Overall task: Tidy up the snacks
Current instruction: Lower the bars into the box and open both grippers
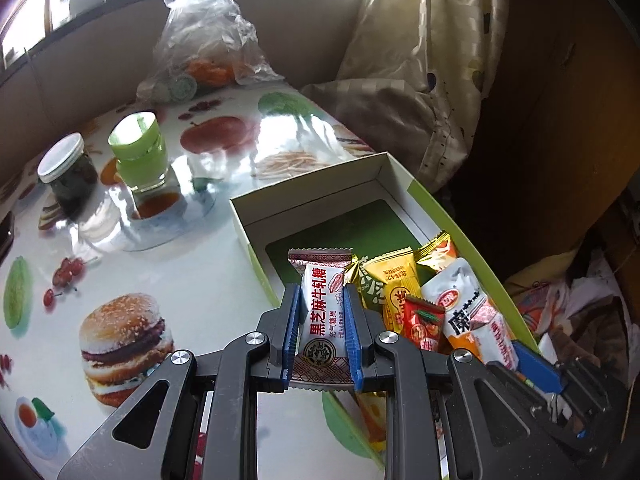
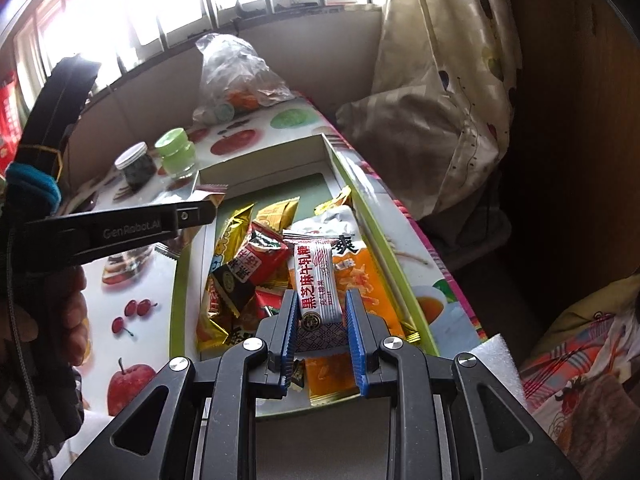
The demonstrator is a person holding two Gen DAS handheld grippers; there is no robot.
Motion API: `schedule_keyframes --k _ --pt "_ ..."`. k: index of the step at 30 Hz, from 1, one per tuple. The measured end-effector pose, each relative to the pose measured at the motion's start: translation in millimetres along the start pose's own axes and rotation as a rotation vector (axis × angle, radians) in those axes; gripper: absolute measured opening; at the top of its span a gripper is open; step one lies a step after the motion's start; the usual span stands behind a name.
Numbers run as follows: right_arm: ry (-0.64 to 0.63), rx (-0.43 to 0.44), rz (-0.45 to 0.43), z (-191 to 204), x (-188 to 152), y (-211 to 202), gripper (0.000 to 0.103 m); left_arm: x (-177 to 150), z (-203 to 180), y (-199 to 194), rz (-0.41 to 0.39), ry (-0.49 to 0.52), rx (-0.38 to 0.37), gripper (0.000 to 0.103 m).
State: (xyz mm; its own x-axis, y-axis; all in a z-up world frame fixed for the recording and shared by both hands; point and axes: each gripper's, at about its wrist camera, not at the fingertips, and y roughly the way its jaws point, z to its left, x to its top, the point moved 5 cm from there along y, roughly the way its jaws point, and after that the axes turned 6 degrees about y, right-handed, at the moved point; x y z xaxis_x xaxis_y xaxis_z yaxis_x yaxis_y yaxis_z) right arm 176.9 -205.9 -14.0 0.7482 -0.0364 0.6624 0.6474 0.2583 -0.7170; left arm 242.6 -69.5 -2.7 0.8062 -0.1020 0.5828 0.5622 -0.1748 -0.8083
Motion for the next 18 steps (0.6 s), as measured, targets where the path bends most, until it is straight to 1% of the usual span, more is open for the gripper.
schedule_keyframes --k 2,5,9,10,13,15,18 --pt "-0.005 -0.003 -0.008 1.0 0.7 1.6 0.023 0.7 -2.6 2.1 -0.003 0.010 0.007 0.022" --pt "-0.002 0.003 -0.012 1.8 3.2 4.0 0.023 1.6 -3.7 7.4 0.010 -0.002 -0.012 0.022" --pt "-0.011 0.002 -0.026 3.0 4.7 6.3 0.023 2.0 -6.3 11.0 0.016 -0.001 -0.018 0.022" --pt "-0.014 0.000 -0.030 3.4 5.0 6.8 0.023 1.6 -6.4 12.6 0.020 -0.006 -0.029 0.022" --pt "-0.013 0.007 -0.036 4.0 5.1 7.0 0.027 1.1 -5.9 12.6 0.014 -0.014 -0.028 0.025" --pt "-0.011 0.012 -0.038 3.9 4.7 6.0 0.032 1.4 -6.9 12.1 0.011 -0.017 -0.029 0.032" --pt "-0.012 0.002 -0.044 3.6 3.8 4.0 0.036 1.2 -8.9 10.5 0.007 -0.015 -0.042 0.039"
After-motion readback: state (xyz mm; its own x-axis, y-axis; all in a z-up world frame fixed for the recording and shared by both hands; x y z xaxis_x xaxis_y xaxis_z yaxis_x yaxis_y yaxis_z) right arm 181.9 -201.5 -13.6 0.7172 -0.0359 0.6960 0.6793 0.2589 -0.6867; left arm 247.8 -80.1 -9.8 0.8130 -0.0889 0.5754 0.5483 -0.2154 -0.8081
